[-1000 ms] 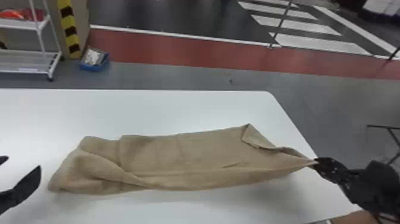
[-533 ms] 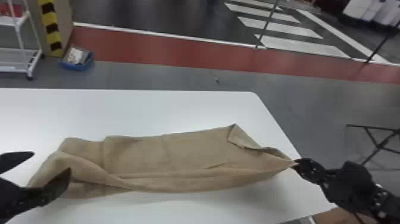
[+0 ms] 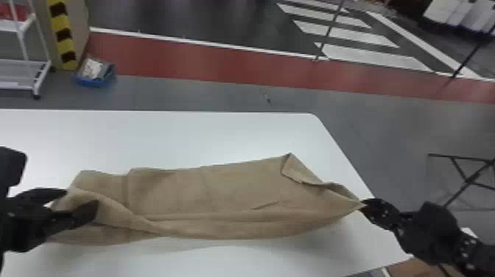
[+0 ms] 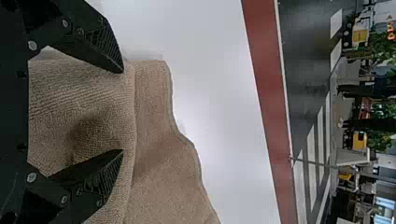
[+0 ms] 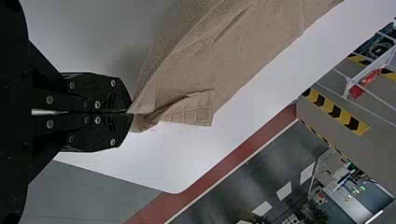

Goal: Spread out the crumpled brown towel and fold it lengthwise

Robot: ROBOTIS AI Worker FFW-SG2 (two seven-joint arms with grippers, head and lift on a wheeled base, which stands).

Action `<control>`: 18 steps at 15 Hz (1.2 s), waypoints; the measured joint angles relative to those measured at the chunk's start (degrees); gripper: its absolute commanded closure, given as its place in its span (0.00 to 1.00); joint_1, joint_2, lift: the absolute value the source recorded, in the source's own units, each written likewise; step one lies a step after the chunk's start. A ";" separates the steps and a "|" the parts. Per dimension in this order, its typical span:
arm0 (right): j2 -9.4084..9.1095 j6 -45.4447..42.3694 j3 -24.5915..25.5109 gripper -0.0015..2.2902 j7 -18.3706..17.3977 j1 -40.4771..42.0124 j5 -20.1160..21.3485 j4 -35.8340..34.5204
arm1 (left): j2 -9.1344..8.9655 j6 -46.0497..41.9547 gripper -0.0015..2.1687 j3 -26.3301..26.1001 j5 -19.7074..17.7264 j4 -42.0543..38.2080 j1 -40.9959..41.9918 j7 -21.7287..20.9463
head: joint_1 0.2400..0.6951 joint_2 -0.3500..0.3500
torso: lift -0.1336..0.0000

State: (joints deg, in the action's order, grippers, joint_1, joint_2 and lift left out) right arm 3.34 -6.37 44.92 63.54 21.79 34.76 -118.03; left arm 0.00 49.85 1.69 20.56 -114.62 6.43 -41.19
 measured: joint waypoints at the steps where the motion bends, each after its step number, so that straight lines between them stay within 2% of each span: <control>1: 0.00 0.00 -0.07 0.99 -0.05 0.00 0.03 0.12 | 0.00 0.21 0.51 -0.08 0.22 0.38 -0.24 -0.53 | 1.00 0.00 | 0.07; 3: 0.03 0.01 -0.11 0.99 -0.50 -0.17 0.04 0.59 | 0.00 -0.39 0.77 0.31 -0.46 0.65 -0.31 -1.03 | 1.00 0.00 | 0.07; 4: 0.07 0.01 -0.16 0.99 -0.92 -0.40 0.04 0.83 | 0.00 -0.95 0.85 1.02 -1.85 0.65 -0.26 -1.07 | 1.00 0.00 | 0.07; 7: 0.14 0.54 -0.65 0.99 -1.70 -2.30 0.22 0.99 | 0.00 -1.53 0.85 3.32 -5.38 0.27 -1.65 -0.79 | 1.00 0.00 | 0.07; 9: 0.53 3.33 -2.02 0.99 -3.02 -5.45 1.42 1.46 | 0.00 -1.56 0.85 3.04 -5.53 0.59 -5.29 -1.06 | 1.00 0.01 | 0.07; 12: 1.61 13.04 -7.19 0.99 -5.47 -11.84 4.62 3.22 | 0.00 -1.40 0.85 -0.05 -4.00 5.69 -13.21 -0.32 | 1.00 0.03 | 0.07; 14: 2.47 21.84 -11.28 0.99 -9.64 -16.42 5.89 4.68 | 0.00 -1.47 0.85 -0.68 -3.67 10.79 -18.56 0.64 | 1.00 0.04 | 0.07; 17: 4.18 35.15 -16.33 0.99 -16.56 -27.80 7.88 10.60 | 0.00 -1.70 0.85 0.86 -3.79 20.36 -29.18 2.19 | 0.88 0.07 | 0.07; 18: 4.76 37.66 -16.99 0.99 -17.26 -31.40 8.06 12.19 | 0.00 -1.72 0.85 1.75 -3.87 21.72 -31.52 2.30 | 0.77 0.09 | 0.07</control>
State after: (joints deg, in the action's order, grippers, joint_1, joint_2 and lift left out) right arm 8.10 31.28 27.94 46.28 -9.61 42.82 -105.84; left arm 0.00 48.13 3.45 16.69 -92.91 -25.09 -38.89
